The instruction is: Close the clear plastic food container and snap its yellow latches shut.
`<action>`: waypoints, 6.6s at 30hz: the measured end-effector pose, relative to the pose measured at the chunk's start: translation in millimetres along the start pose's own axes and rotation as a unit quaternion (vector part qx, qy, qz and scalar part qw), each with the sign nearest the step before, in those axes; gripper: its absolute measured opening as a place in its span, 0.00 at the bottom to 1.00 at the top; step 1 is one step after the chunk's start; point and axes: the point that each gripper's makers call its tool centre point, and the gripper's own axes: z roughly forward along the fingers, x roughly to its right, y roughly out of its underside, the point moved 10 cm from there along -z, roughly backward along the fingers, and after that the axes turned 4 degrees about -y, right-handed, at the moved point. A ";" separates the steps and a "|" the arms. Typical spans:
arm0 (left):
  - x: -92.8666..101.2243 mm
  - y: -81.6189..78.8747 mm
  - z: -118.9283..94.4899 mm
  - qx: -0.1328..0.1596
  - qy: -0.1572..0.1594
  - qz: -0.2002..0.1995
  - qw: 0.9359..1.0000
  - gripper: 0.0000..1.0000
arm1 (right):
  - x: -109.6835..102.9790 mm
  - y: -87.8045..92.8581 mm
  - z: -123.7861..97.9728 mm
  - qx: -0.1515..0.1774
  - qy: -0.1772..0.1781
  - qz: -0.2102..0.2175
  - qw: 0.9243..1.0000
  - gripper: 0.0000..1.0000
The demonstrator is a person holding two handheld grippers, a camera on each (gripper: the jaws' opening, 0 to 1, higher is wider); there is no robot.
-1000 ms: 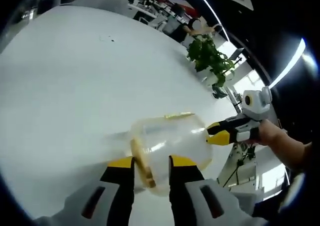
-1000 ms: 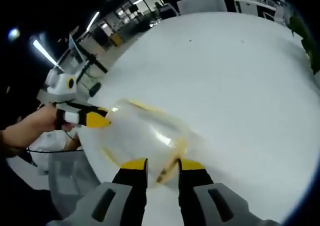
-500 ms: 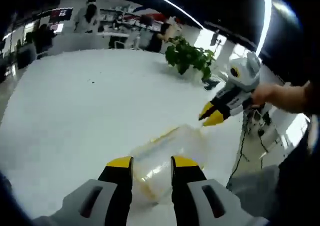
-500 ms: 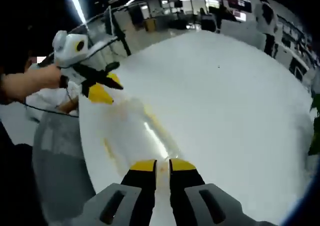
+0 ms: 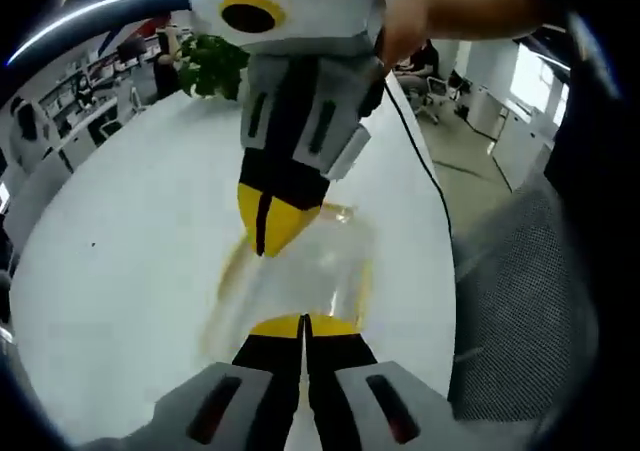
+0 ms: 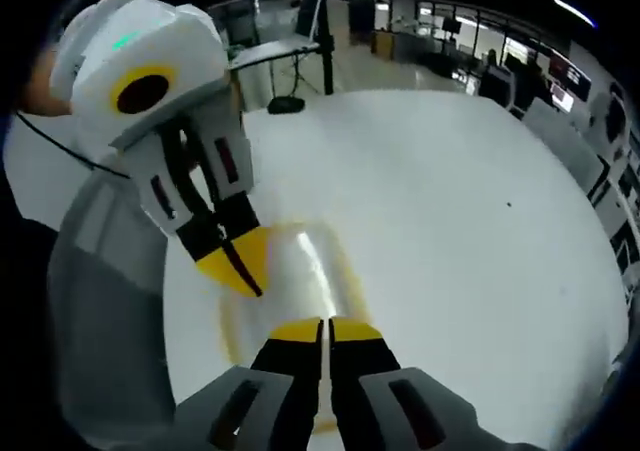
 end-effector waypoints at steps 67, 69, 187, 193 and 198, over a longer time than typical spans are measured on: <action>48.6 -25.6 21.0 -0.066 -0.065 0.133 0.987 0.31 | 43.7 -0.7 22.7 -0.075 -0.138 0.067 0.985 0.11; 44.4 -25.6 20.5 -0.065 -0.070 0.125 0.988 0.34 | 44.1 -0.8 22.1 -0.077 -0.153 0.074 0.982 0.13; 30.9 -22.8 -2.3 -0.057 0.051 0.034 0.996 0.74 | 5.8 21.0 -10.1 -0.079 -0.095 0.016 0.992 0.60; 17.3 -16.7 -5.8 -0.068 0.073 0.028 0.995 0.74 | -4.1 21.6 -8.9 -0.086 -0.076 -0.003 0.993 0.64; 8.6 -13.0 -7.8 -0.074 0.082 0.037 0.993 0.74 | -15.3 23.6 -8.9 -0.093 -0.067 -0.026 0.993 0.66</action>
